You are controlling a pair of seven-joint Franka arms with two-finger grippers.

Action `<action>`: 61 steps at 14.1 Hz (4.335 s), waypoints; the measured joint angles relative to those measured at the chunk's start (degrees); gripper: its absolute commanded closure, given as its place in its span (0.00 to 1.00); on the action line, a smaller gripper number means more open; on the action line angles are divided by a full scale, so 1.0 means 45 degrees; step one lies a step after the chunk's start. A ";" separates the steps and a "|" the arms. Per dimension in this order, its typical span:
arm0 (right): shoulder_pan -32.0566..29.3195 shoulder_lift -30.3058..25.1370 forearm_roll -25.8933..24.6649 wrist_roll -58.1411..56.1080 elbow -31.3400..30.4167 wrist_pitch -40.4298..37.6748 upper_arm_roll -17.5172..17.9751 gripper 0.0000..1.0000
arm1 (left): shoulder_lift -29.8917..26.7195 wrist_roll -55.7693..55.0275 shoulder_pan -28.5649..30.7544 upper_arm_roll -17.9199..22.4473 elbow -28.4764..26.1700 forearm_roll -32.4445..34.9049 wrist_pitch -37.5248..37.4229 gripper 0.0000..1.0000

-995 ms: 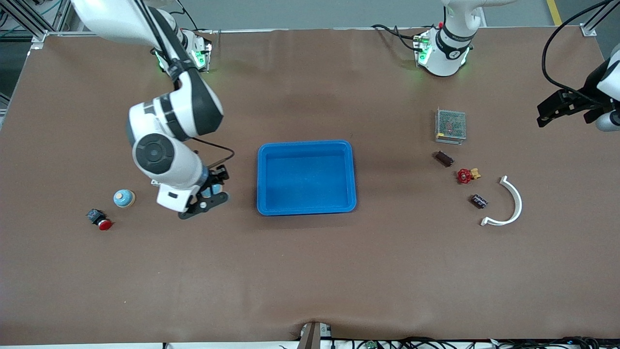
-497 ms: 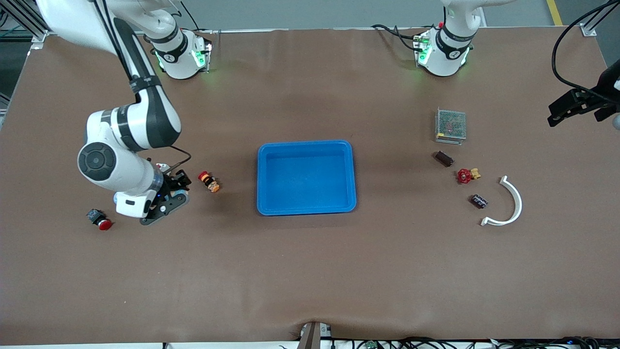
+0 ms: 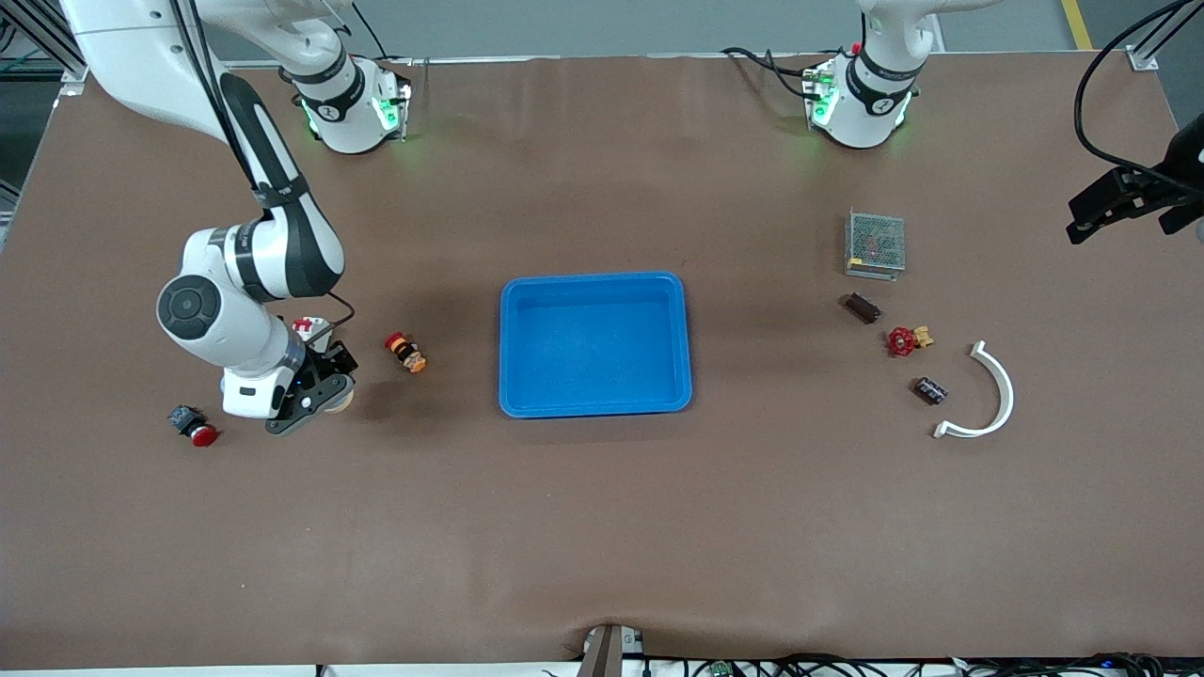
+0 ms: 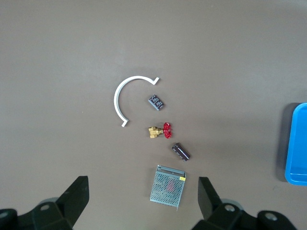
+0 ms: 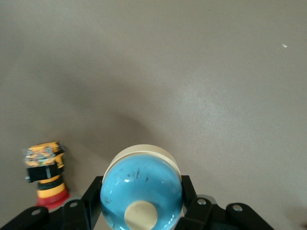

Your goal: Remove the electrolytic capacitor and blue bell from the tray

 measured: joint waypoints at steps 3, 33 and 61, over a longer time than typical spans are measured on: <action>-0.0169 0.0834 -0.0006 -0.0261 -0.0083 0.0887 -0.0001 0.54 | 0.0010 0.0000 -0.0009 -0.0023 0.0002 0.0000 0.0000 0.00; 0.0674 -0.1473 0.0013 0.4812 0.2592 -0.5817 0.0289 0.00 | 0.0049 0.0027 -0.0053 -0.1050 -0.0013 -0.0434 -0.0282 0.00; -0.2033 -0.5730 -0.0131 0.6313 0.5134 -1.0301 -0.0050 0.00 | 0.0031 0.0027 -0.0036 -0.1165 0.0166 -0.0612 -0.0638 0.00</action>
